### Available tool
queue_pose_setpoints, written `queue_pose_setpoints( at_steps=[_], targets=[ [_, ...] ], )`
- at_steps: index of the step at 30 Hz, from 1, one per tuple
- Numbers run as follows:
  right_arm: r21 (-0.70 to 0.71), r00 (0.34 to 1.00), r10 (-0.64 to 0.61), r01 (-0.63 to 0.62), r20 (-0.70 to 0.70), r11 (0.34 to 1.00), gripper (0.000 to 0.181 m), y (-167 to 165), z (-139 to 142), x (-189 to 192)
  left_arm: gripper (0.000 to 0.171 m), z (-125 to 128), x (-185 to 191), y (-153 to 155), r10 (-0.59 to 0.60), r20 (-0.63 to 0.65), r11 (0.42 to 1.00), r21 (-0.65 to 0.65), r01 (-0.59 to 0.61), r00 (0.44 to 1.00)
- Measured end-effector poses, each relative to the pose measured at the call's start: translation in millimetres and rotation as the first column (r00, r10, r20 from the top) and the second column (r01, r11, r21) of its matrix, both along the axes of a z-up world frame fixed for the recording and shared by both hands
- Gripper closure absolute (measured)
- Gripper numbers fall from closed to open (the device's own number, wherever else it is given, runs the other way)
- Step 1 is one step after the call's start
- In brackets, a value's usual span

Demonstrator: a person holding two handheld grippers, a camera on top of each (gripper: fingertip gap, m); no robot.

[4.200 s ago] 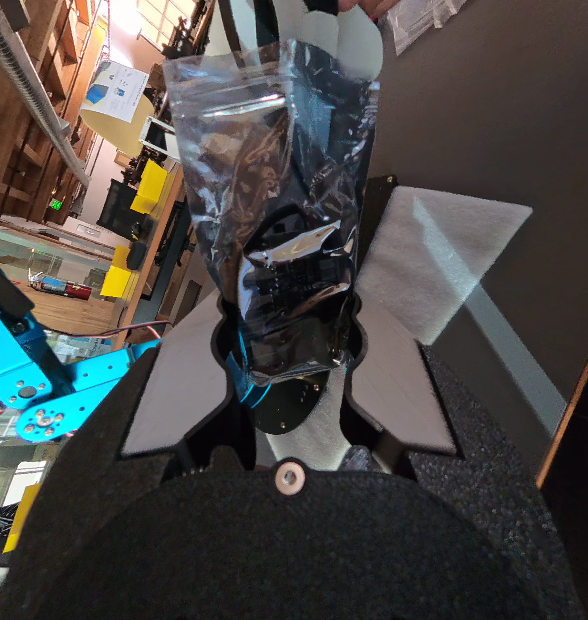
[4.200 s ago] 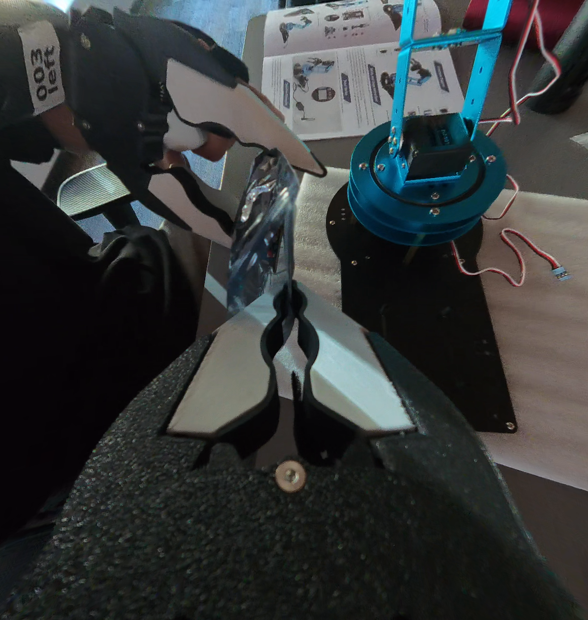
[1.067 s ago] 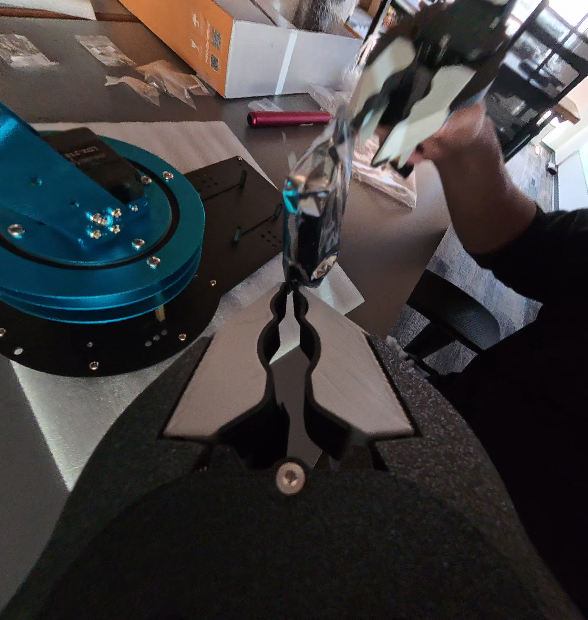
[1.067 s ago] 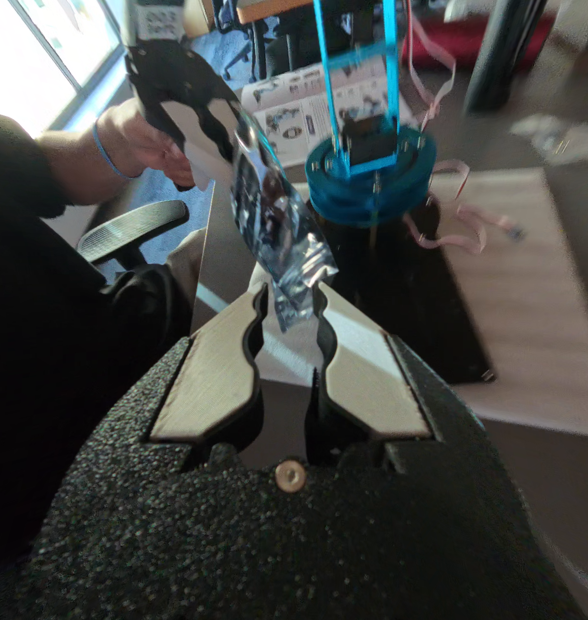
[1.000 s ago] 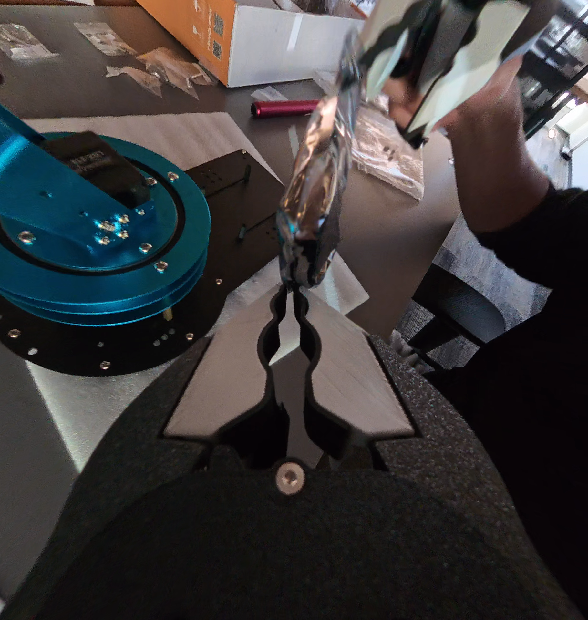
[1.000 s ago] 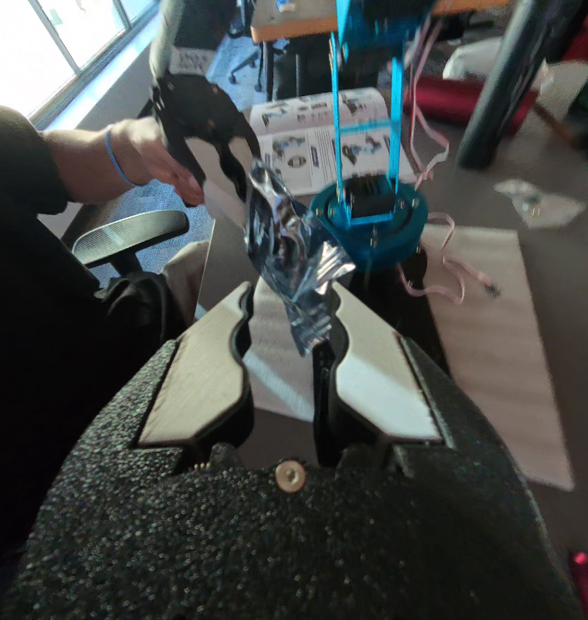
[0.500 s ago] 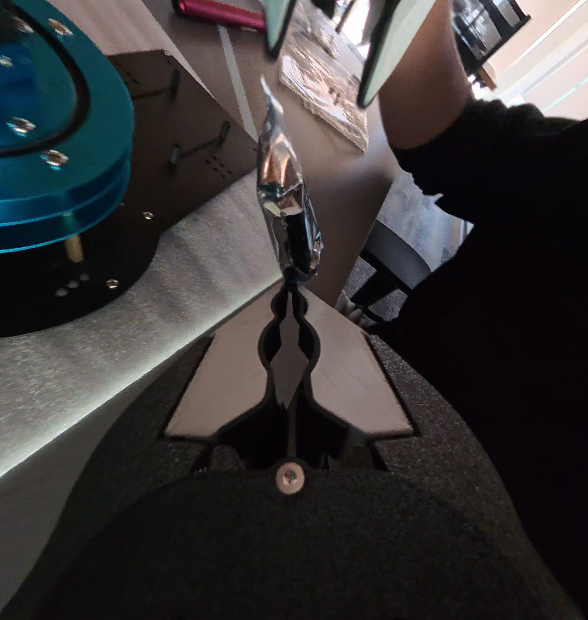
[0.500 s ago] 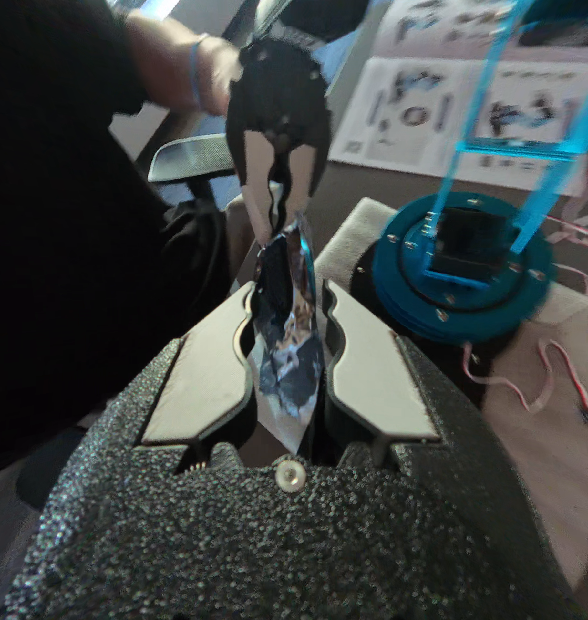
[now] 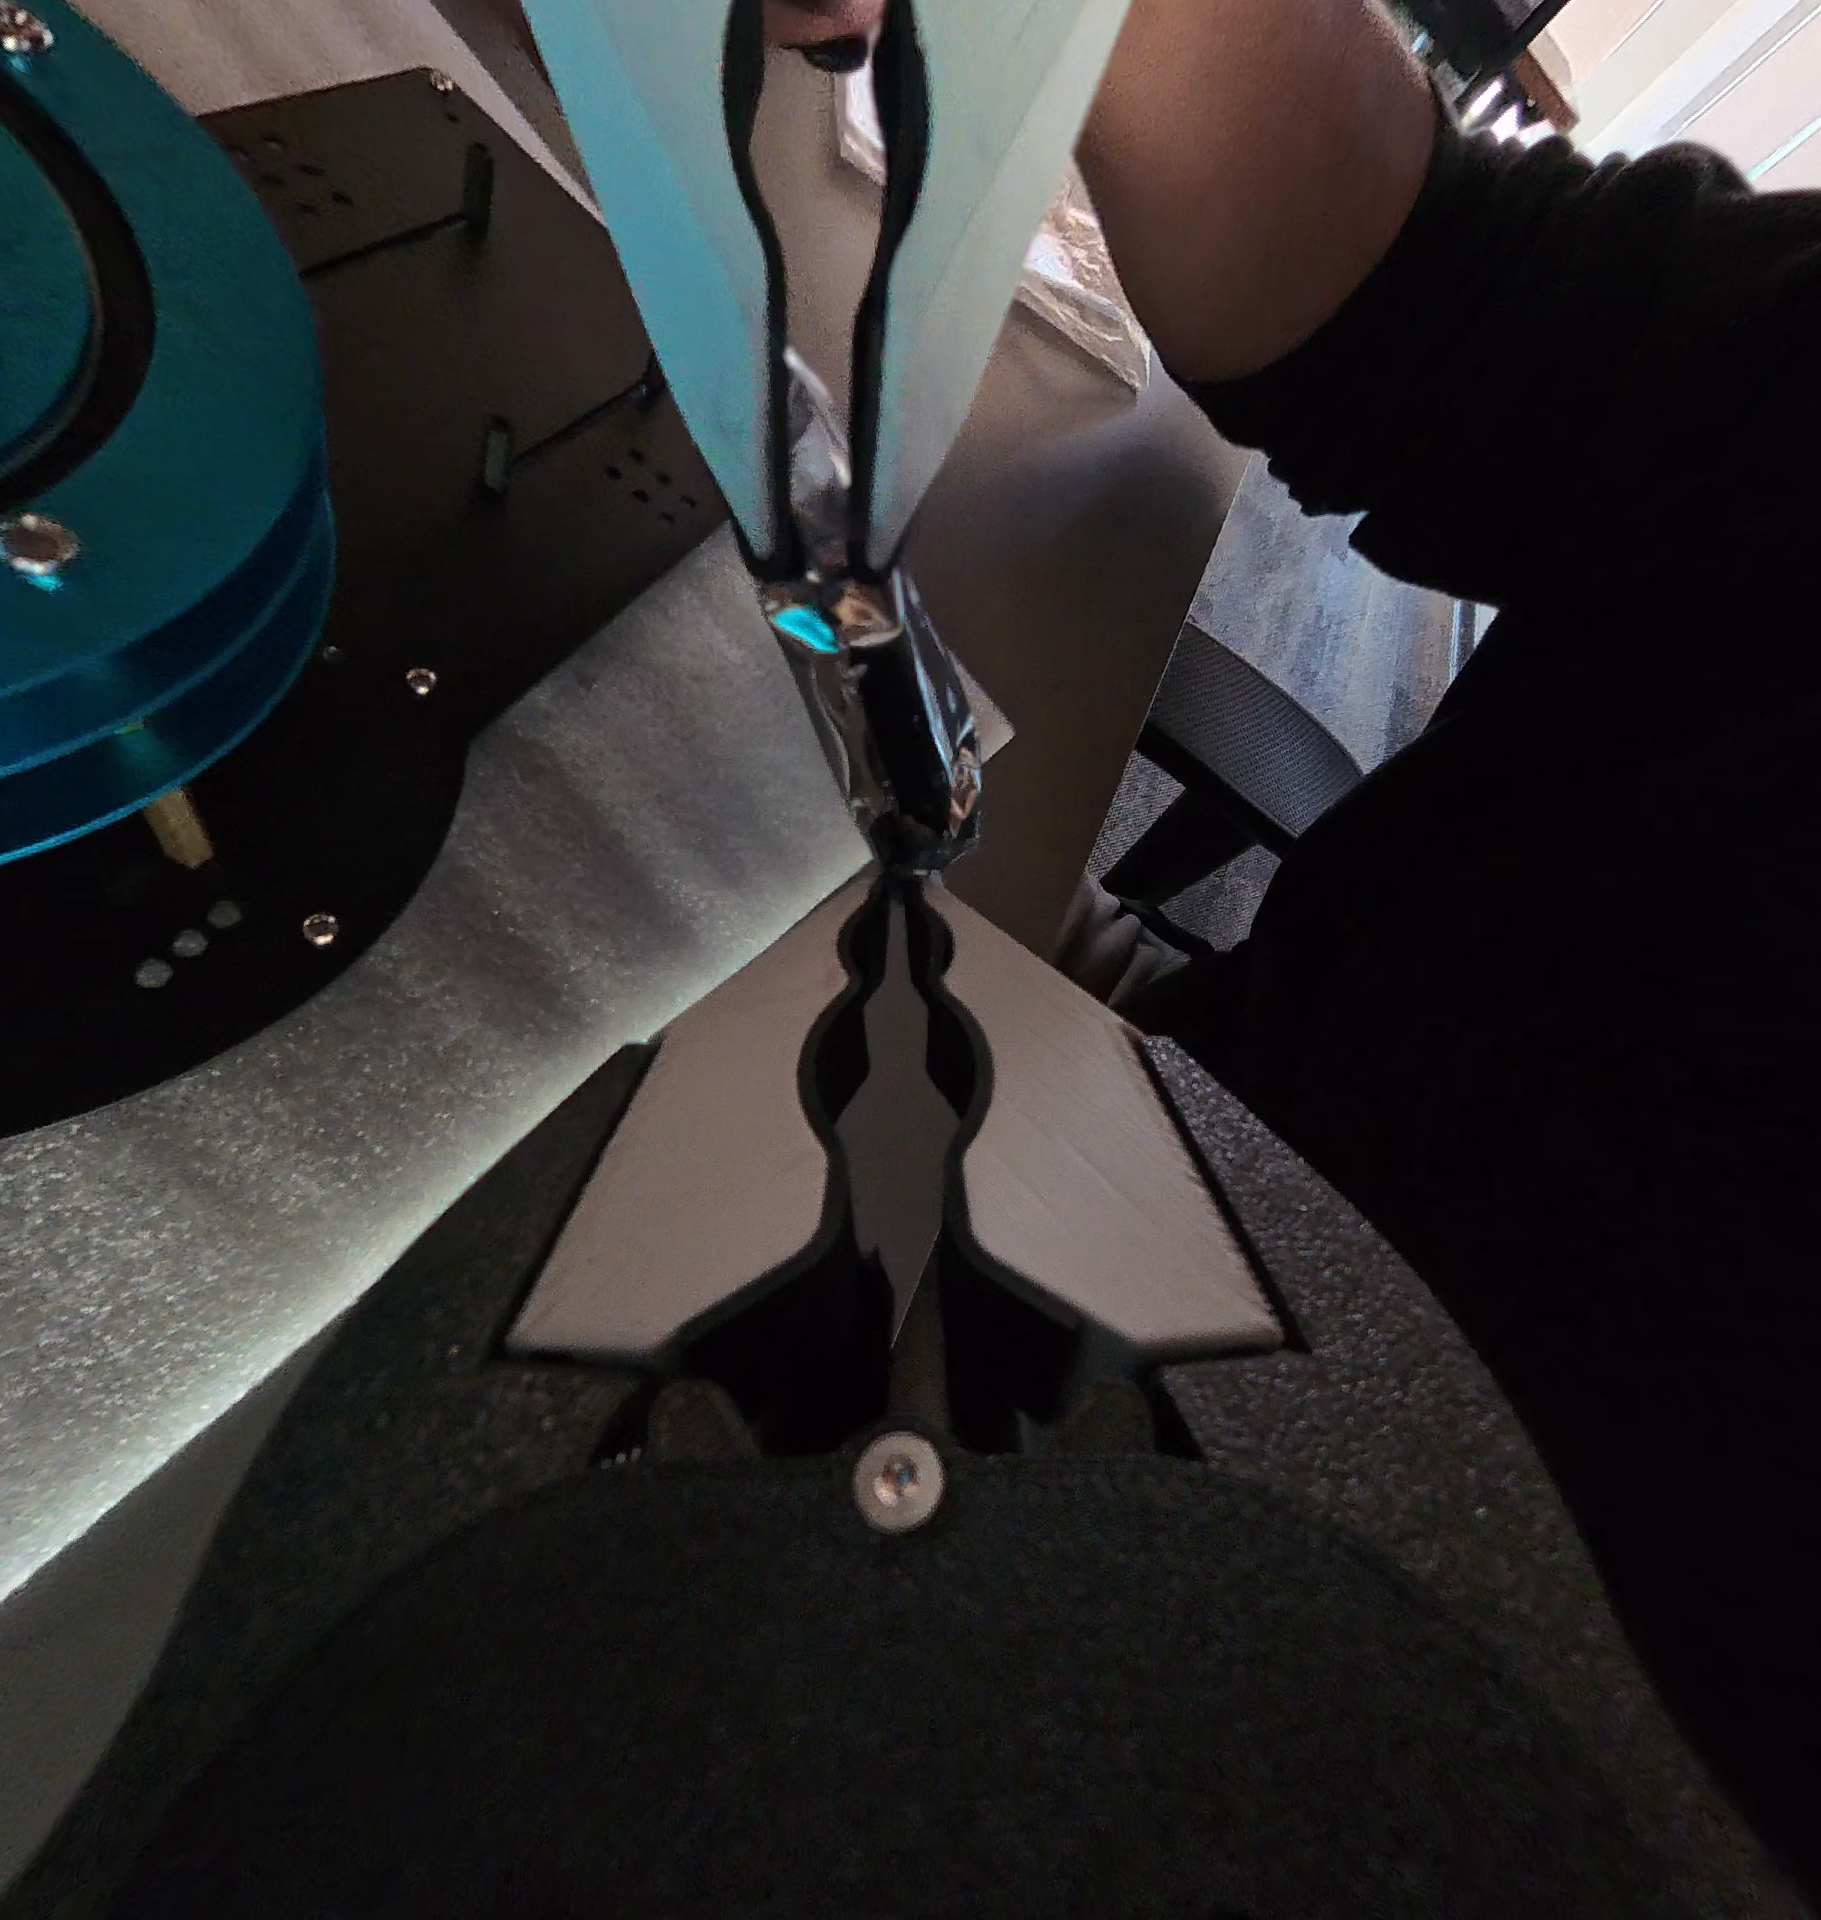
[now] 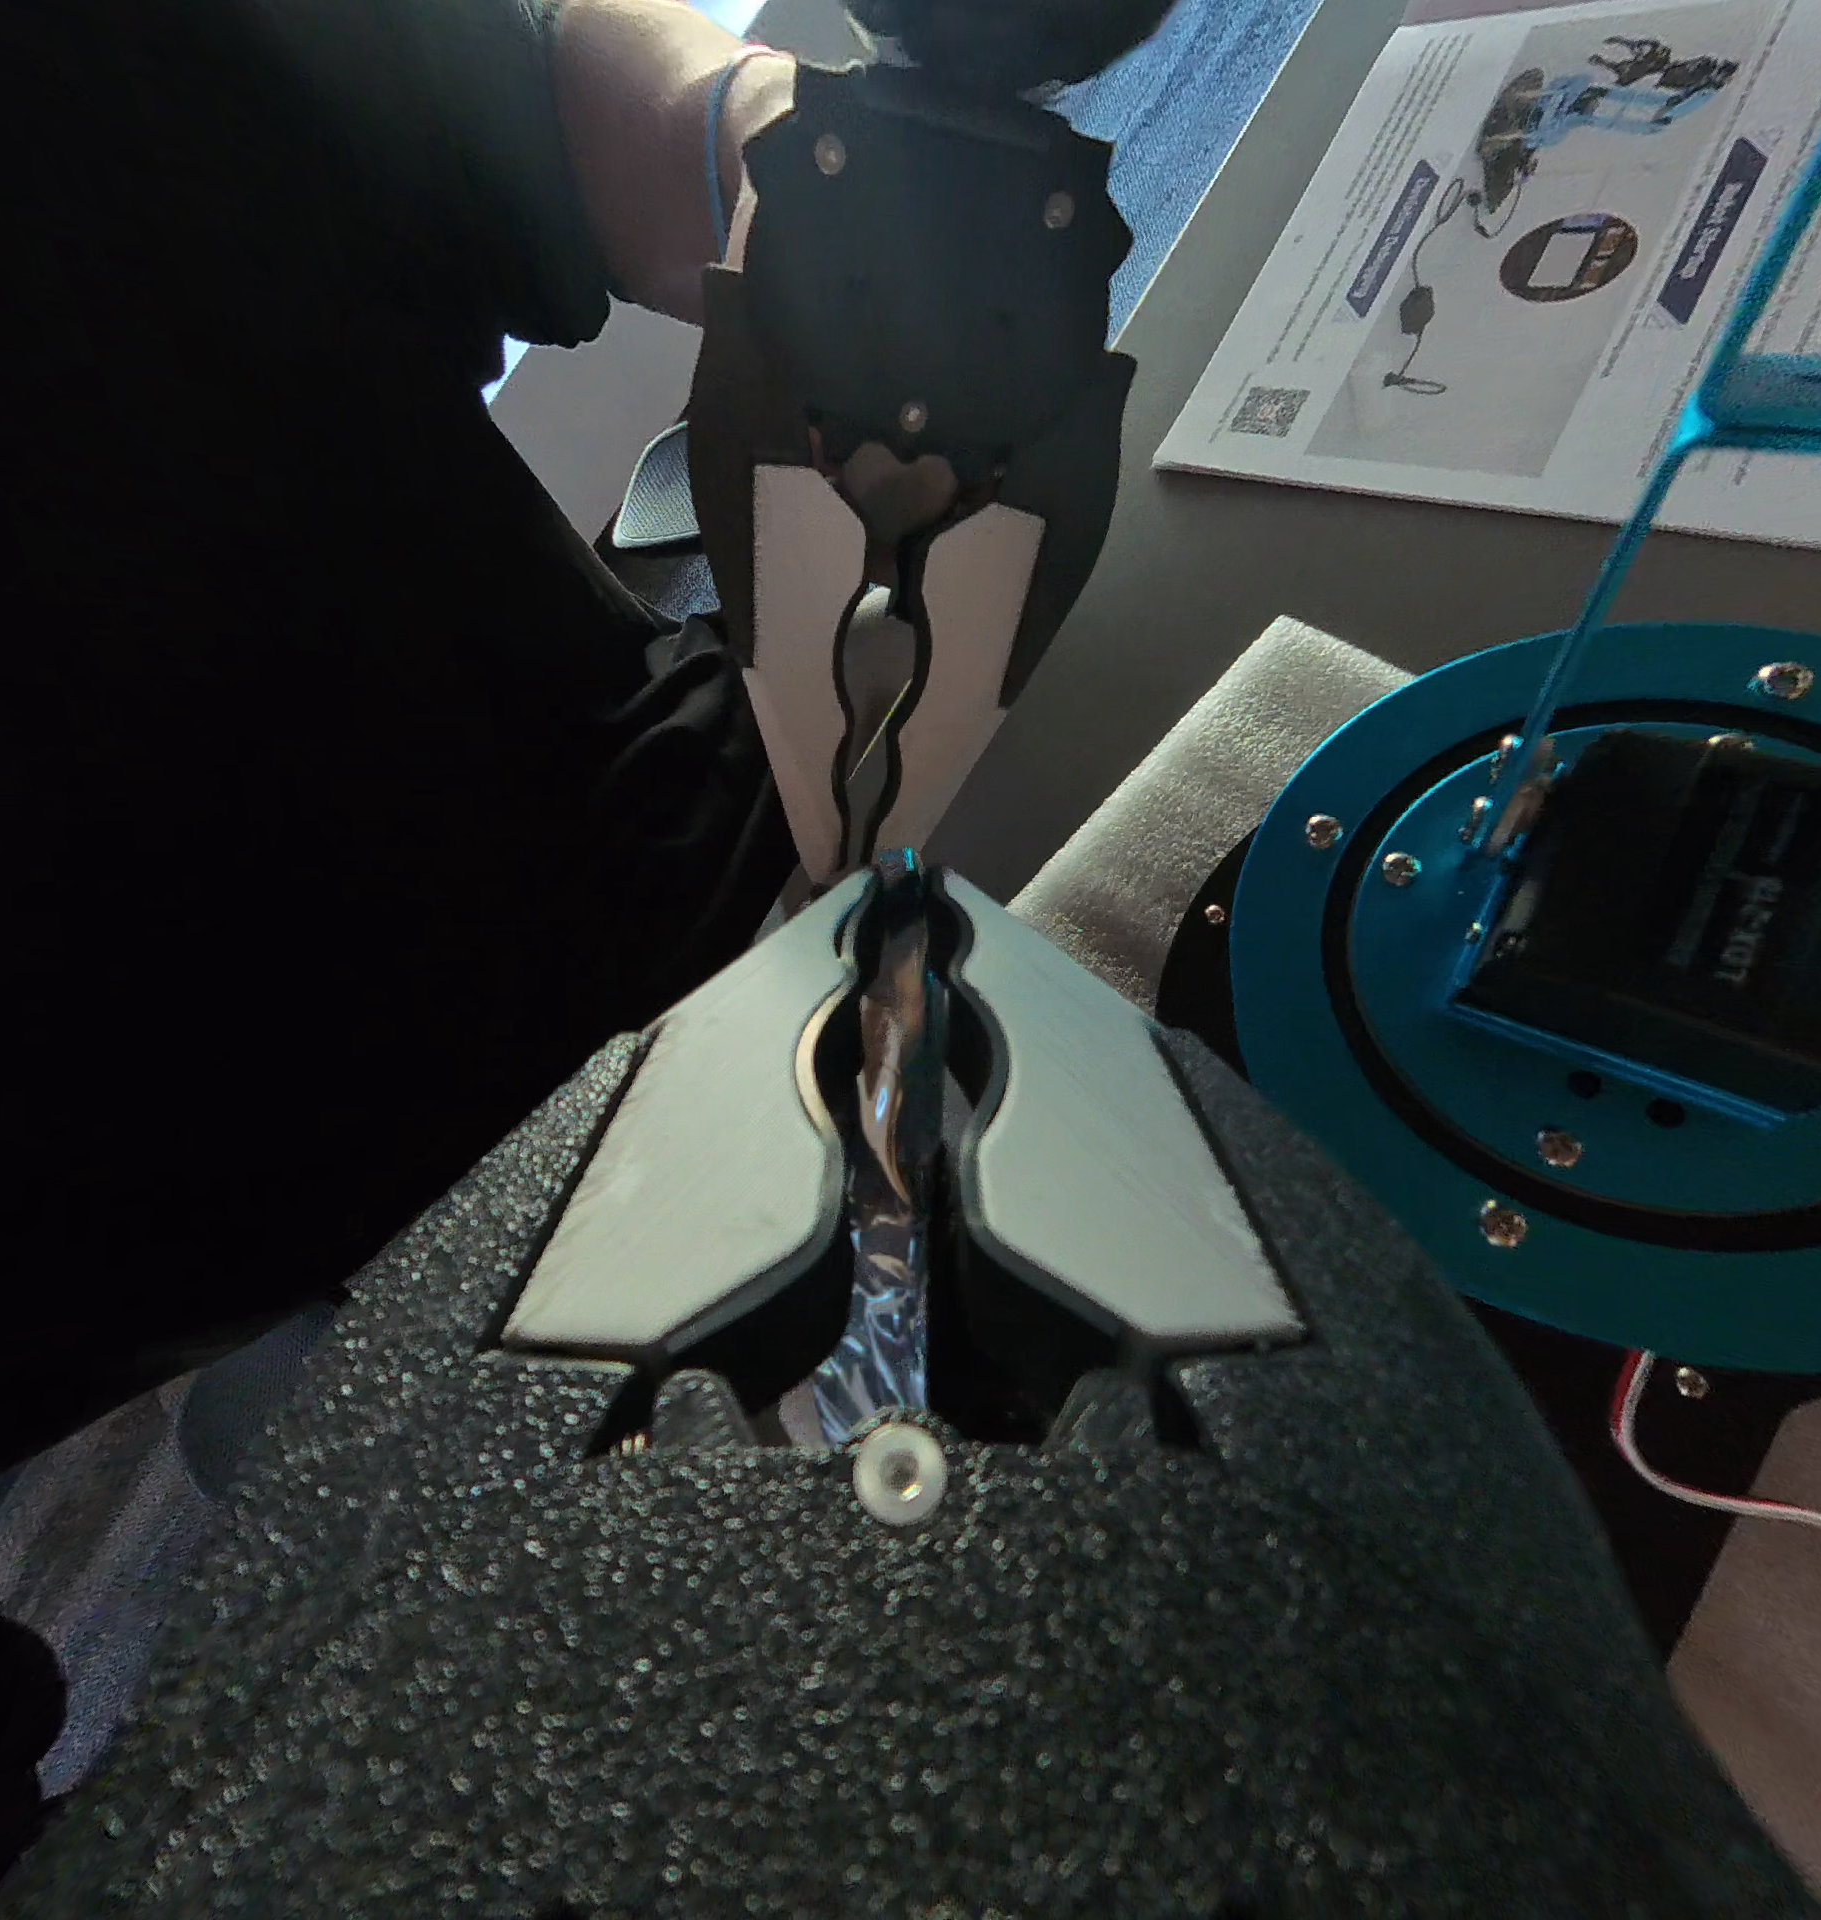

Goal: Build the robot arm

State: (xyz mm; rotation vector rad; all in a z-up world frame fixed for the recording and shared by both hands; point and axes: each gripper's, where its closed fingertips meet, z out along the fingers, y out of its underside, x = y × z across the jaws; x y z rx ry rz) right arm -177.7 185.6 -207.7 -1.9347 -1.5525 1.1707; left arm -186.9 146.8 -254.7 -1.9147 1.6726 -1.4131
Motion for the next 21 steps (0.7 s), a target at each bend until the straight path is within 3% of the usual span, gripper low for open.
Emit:
queue_pose_setpoints(
  at_steps=[6, 10, 17, 19, 21],
  targets=[
    [0.157, 0.996, -0.086, 0.087, -0.009, 0.984, 0.181, 15, 9, 21, 0.170, 12, 4, 22, 0.125, 0.101, 0.991, 0.040, -0.130, 0.987],
    [0.139, 0.983, -0.159, 0.171, -0.095, 0.975, 0.181, 23, 20, 43, 0.171, 31, -1, 48, 0.250, 0.201, 0.961, 0.068, -0.268, 0.947],
    [0.131, 0.973, -0.174, 0.194, -0.152, 0.972, 0.181, 17, 31, 47, 0.171, 53, 7, 48, 0.266, 0.323, 0.923, 0.187, -0.337, 0.908],
    [0.145, 0.974, -0.177, 0.197, -0.144, 0.969, 0.181, 18, 31, 46, 0.142, 55, 13, 44, 0.255, 0.344, 0.922, 0.195, -0.334, 0.904],
    [0.148, 0.973, -0.188, 0.208, -0.137, 0.967, 0.181, 19, 30, 48, 0.148, 54, 15, 36, 0.216, 0.349, 0.938, 0.185, -0.292, 0.912]
  ],
)
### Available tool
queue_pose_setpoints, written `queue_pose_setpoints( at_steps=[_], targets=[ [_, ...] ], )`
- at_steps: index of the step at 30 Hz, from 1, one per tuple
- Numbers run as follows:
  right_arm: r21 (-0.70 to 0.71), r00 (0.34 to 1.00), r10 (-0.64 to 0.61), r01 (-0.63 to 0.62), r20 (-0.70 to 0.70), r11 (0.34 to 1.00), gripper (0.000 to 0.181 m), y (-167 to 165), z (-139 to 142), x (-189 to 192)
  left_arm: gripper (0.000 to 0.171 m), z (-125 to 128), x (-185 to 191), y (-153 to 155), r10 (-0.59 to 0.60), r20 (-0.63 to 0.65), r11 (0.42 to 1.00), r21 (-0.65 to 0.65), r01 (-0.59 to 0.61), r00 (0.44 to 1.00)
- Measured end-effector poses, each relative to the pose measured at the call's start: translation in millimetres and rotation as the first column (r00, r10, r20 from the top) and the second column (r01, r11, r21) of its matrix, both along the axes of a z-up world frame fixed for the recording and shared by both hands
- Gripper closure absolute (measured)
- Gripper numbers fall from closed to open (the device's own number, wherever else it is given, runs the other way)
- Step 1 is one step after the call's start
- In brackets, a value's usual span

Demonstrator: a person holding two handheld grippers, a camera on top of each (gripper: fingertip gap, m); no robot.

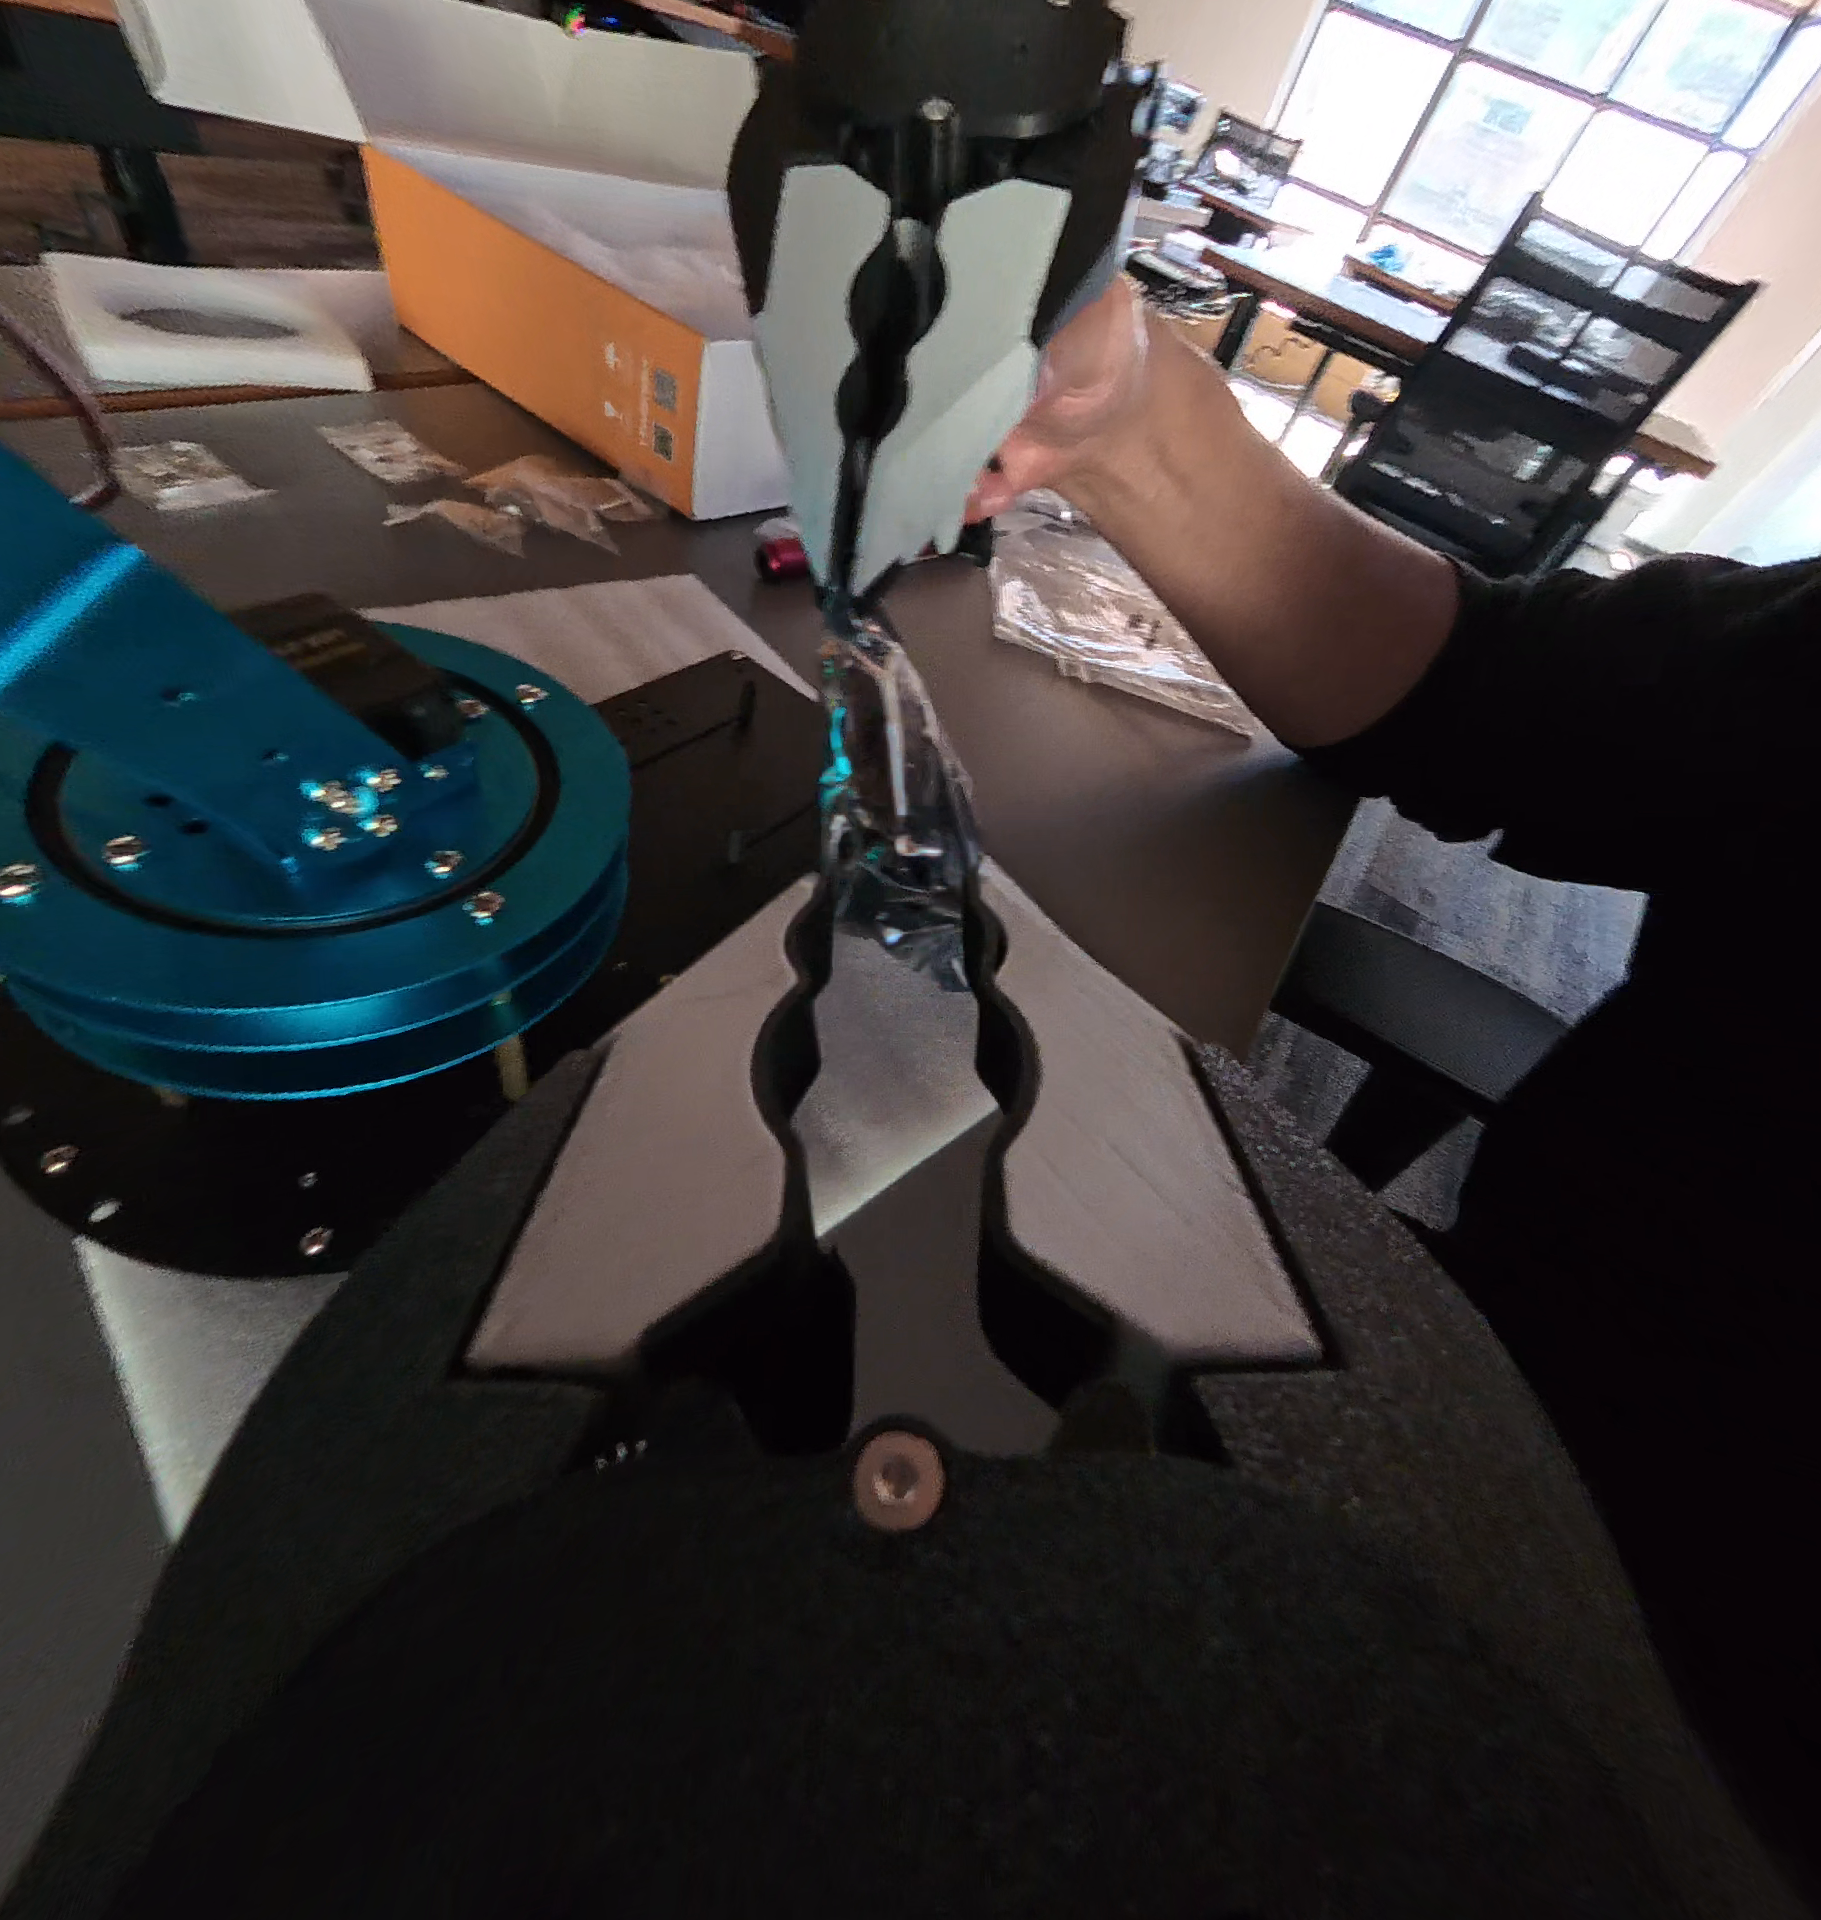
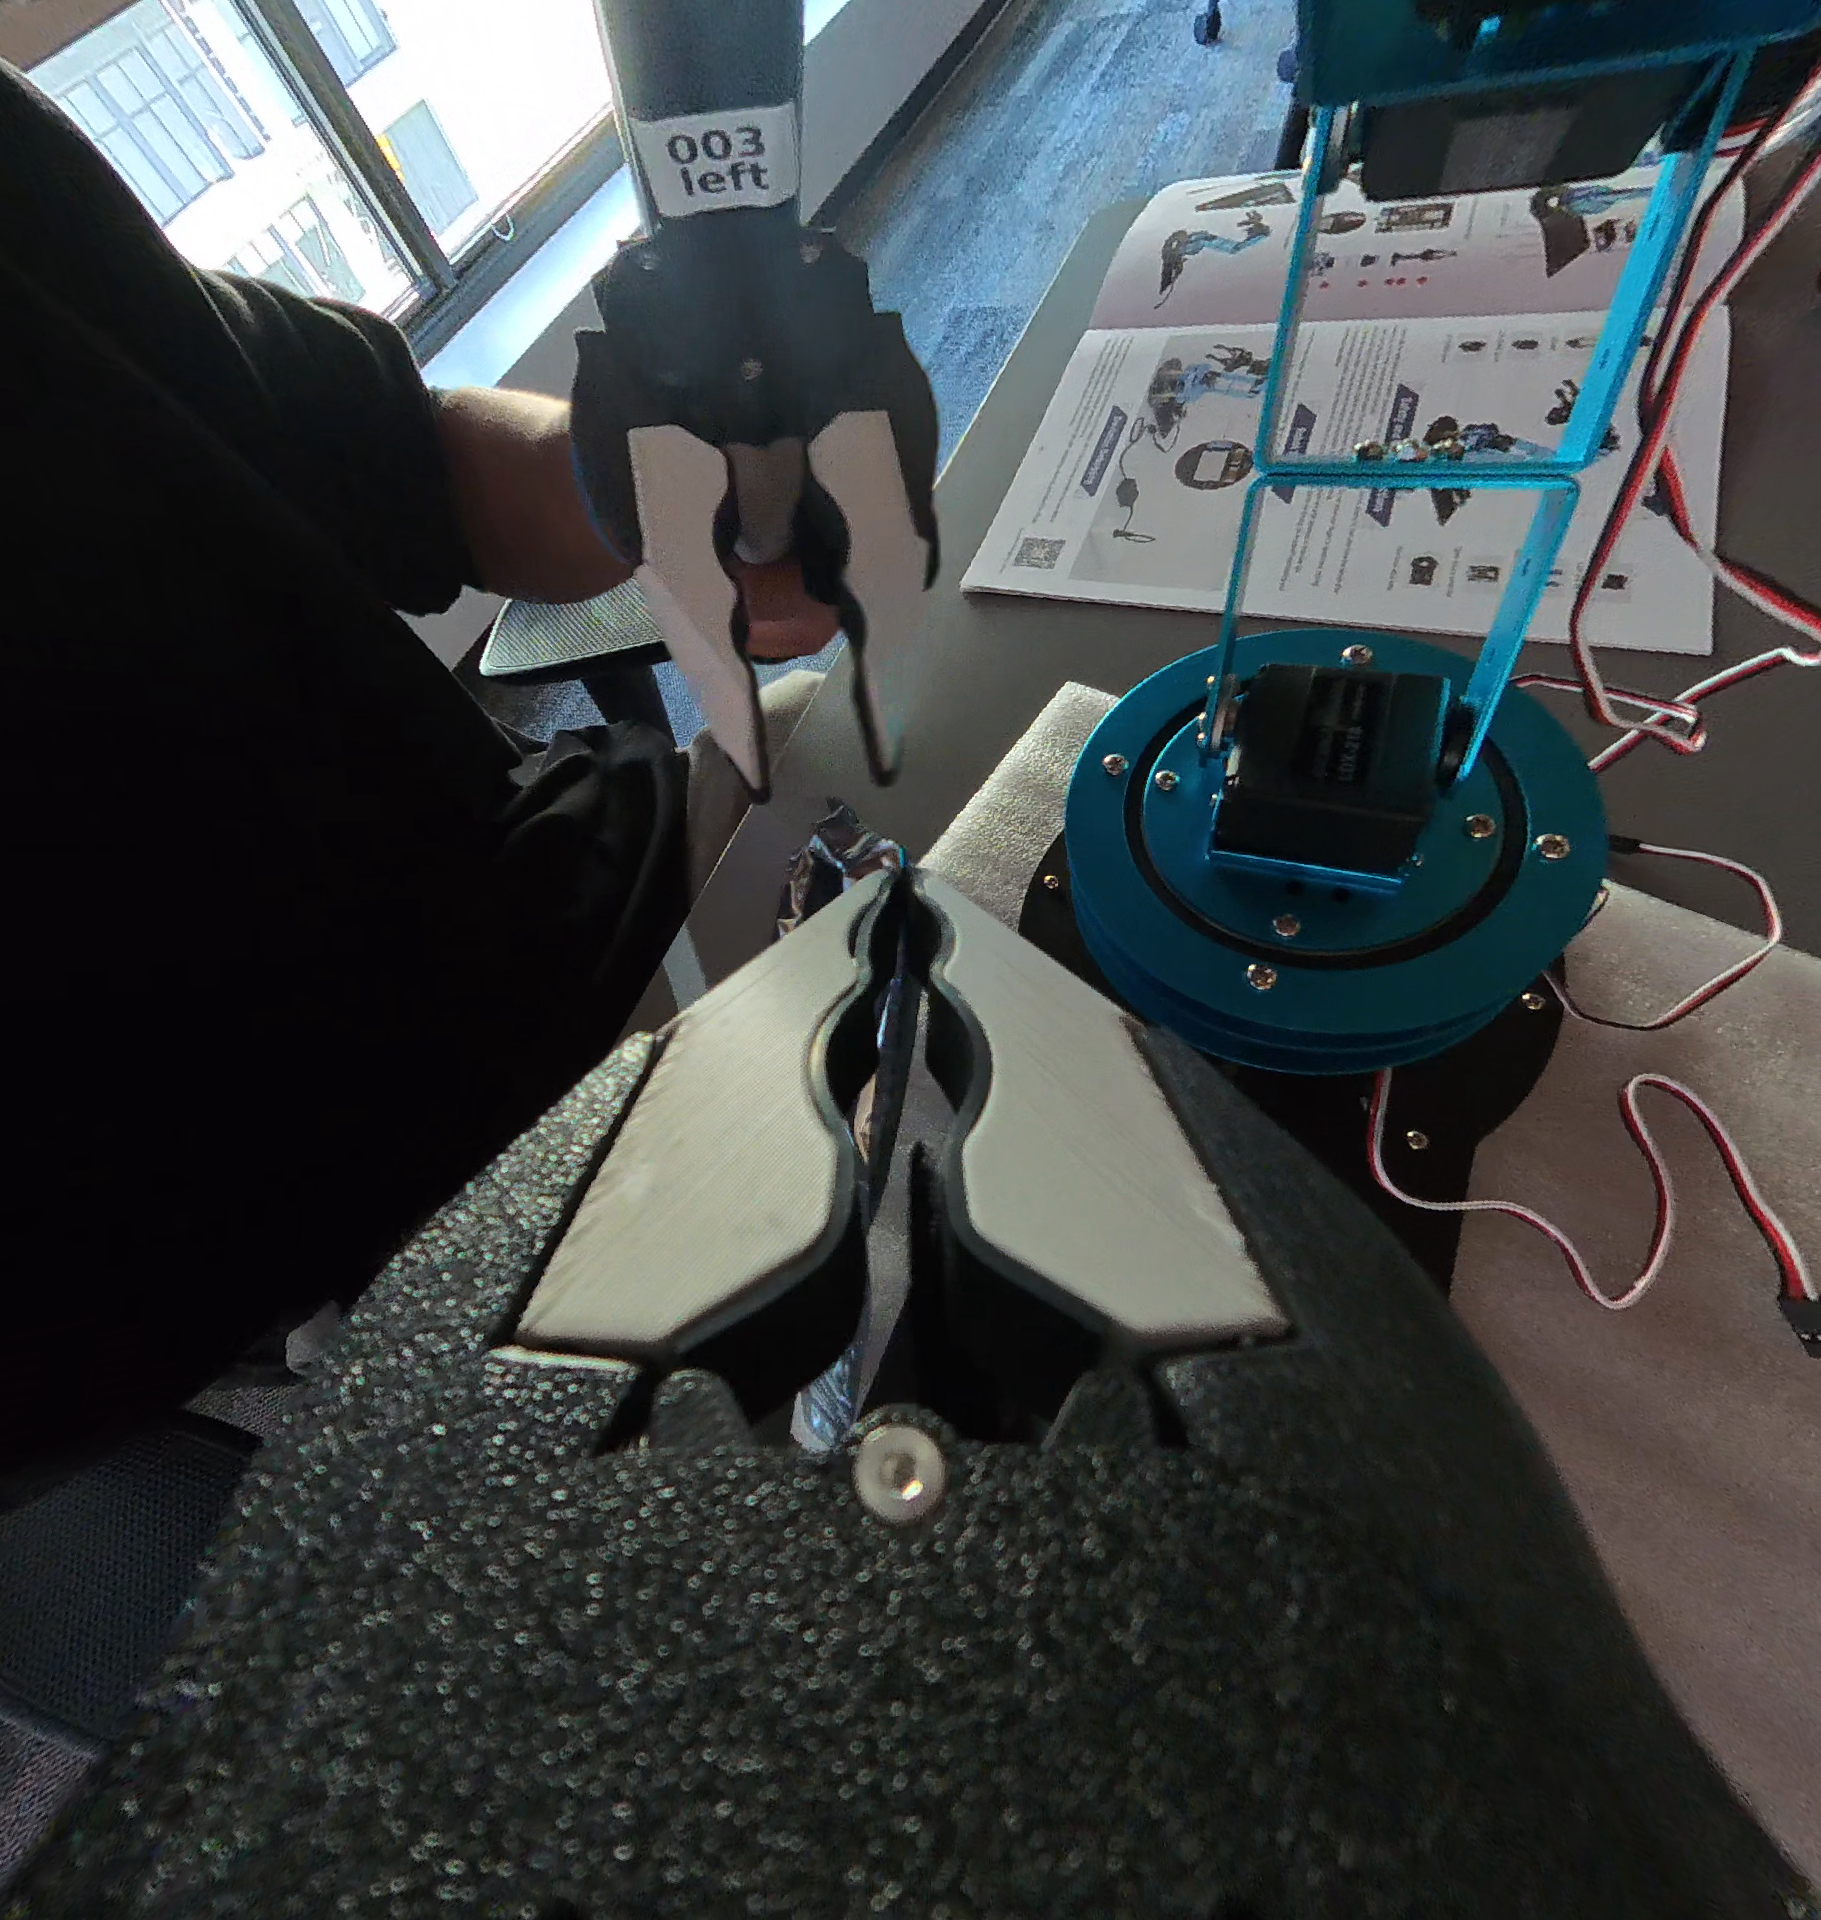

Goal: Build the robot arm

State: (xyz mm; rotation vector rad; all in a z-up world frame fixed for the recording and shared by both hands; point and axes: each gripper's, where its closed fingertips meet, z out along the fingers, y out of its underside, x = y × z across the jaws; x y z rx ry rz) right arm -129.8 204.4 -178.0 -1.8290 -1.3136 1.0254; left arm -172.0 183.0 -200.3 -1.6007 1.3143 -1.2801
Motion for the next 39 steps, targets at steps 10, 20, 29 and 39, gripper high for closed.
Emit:
queue_pose_setpoints(
  at_steps=[10, 20, 29, 39],
  targets=[
    [-0.010, 1.000, 0.011, -0.011, -0.030, 1.000, 0.181, -3, 5, -1, 0.170, -5, 11, -2, 0.001, -0.023, 0.996, 0.090, 0.001, 1.000],
    [0.015, 0.998, -0.031, 0.032, -0.060, 0.999, 0.181, 7, 11, 20, 0.171, 11, -3, 25, 0.144, 0.099, 0.982, 0.110, -0.155, 0.985],
    [0.070, 0.999, 0.016, -0.013, -0.049, 0.997, 0.181, -10, 29, 6, 0.171, 34, -2, 11, 0.087, 0.128, 0.983, 0.148, -0.106, 0.988],
    [0.027, 0.994, 0.033, -0.030, -0.107, 0.999, 0.181, -13, 30, 6, 0.171, 47, -7, 15, 0.085, 0.148, 0.982, 0.153, -0.108, 0.985]
  ],
)
